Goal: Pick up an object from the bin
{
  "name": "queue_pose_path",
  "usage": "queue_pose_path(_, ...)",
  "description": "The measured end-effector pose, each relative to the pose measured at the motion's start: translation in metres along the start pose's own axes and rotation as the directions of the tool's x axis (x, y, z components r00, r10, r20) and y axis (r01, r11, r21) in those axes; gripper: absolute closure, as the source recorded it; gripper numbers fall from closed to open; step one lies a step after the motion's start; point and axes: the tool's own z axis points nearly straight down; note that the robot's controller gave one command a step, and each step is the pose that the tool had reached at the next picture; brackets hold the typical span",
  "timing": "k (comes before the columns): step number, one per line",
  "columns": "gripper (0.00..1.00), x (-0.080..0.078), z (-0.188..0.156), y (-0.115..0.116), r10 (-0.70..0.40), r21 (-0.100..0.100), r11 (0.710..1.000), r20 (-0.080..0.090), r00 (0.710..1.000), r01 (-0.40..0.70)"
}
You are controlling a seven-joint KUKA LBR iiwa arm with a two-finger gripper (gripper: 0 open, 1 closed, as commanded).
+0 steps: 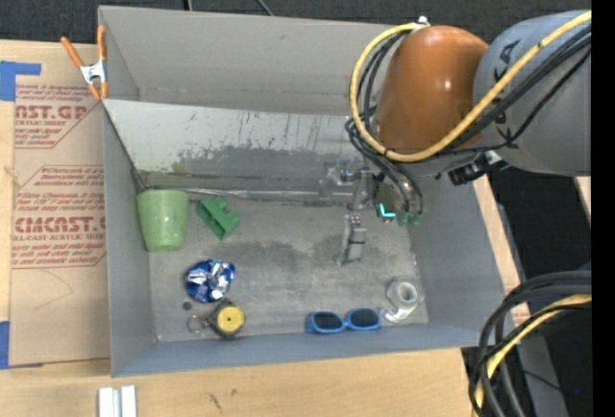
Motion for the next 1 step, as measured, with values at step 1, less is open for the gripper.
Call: queue_pose_path(1, 0.00, 0.0617, 0.0879, -0.0404, -0.085, -0.001, 0.996, -0.006, 0.996, 0.085)
